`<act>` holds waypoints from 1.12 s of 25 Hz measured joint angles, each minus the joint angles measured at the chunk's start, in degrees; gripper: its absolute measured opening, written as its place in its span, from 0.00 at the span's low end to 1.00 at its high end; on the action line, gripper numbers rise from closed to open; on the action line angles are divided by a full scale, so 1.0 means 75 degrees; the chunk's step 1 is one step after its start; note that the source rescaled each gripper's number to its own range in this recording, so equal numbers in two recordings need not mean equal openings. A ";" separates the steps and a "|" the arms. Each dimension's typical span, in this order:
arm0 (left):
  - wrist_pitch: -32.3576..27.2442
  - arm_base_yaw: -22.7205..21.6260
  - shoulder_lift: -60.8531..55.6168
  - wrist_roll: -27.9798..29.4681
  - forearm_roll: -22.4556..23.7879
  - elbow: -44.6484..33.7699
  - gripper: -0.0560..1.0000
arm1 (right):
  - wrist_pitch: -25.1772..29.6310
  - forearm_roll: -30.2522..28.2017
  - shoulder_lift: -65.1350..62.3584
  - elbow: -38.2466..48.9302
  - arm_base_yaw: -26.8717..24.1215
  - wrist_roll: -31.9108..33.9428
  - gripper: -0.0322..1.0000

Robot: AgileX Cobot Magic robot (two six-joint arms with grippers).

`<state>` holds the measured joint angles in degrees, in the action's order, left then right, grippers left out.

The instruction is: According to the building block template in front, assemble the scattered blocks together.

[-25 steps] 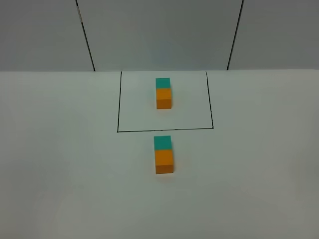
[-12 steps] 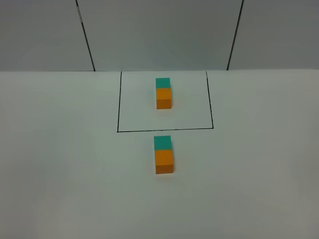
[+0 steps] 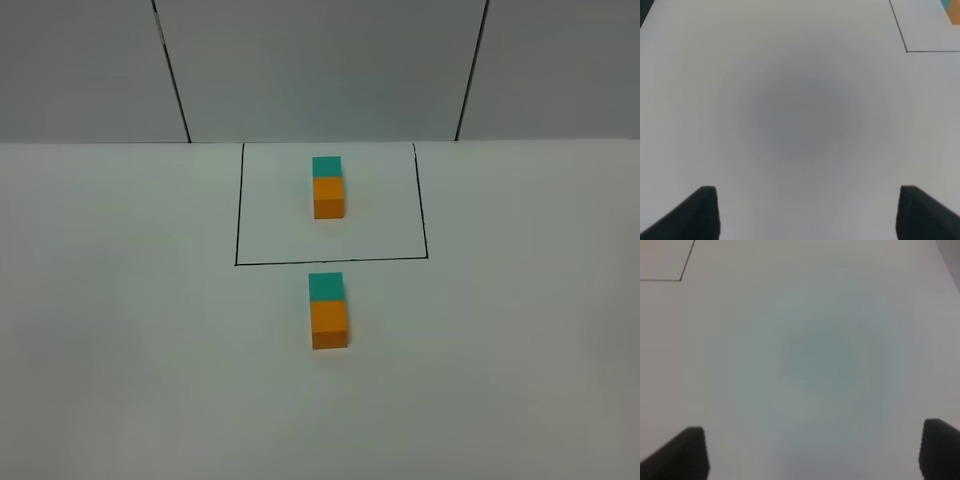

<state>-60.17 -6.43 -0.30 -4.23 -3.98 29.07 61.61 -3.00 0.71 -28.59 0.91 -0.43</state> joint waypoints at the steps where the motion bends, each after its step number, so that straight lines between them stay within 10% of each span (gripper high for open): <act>1: 0.0000 0.0000 0.0000 0.0000 0.0000 0.0000 0.65 | -0.0007 0.0000 0.0000 0.0000 0.0000 0.0000 0.74; 28: 0.0000 0.0000 0.0000 0.0014 0.0000 0.0000 0.65 | -0.0007 0.0000 0.0000 0.0000 0.0000 0.0000 0.74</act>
<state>-60.17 -6.43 -0.30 -4.13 -3.98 29.07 61.56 -3.00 0.71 -28.59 0.91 -0.43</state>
